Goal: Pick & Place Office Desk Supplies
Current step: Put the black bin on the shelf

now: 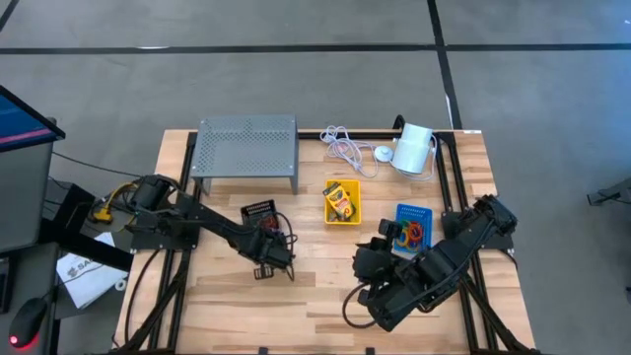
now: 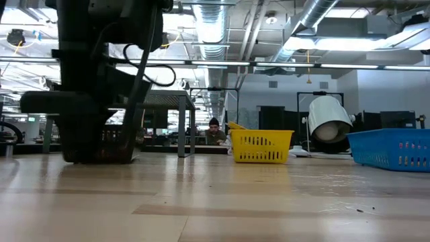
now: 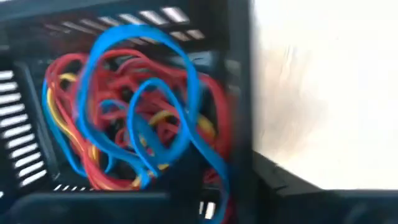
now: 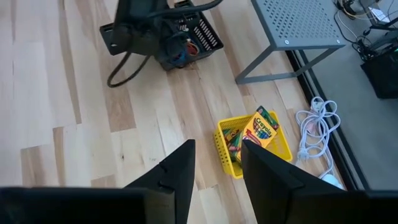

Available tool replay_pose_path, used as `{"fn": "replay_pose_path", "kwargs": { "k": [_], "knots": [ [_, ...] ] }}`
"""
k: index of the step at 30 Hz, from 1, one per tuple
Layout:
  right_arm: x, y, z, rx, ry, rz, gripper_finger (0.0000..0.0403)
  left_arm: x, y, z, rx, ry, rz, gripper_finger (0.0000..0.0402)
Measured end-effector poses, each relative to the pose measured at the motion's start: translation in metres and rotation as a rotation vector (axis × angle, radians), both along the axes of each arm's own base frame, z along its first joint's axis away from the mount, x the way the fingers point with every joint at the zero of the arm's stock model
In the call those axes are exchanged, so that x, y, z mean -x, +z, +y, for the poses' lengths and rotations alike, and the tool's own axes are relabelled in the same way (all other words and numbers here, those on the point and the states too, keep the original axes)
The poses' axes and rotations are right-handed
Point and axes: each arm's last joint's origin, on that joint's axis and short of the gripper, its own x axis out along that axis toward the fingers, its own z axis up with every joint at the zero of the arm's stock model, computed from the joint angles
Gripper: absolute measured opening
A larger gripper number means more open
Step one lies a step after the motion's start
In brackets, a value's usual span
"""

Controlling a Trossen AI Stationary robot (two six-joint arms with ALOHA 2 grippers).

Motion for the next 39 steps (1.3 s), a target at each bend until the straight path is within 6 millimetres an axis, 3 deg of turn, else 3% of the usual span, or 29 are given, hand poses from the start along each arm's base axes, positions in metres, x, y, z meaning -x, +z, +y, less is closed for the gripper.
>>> {"fn": "replay_pose_path", "kwargs": {
  "k": [4,17,27,32,39],
  "knots": [
    [0.001,0.0,0.002,0.0,0.006,0.0,0.0124,-0.001,0.001,-0.001,0.023,0.001,-0.015,0.0011],
    [0.001,0.0,0.002,0.001,0.006,0.0,0.0124,-0.002,0.0,-0.005,0.054,-0.01,-0.014,0.0002],
    [0.001,0.0,0.001,0.006,0.011,0.003,0.0124,0.013,0.002,-0.022,0.034,-0.044,0.05,0.0001],
    [0.001,0.0,0.001,0.006,0.011,0.002,0.0124,0.02,0.017,-0.03,0.018,-0.048,0.021,0.0001],
    [0.001,0.0,0.001,0.008,0.011,0.003,0.0124,0.038,0.057,-0.034,0.016,-0.029,-0.102,0.0]
  ]
}}
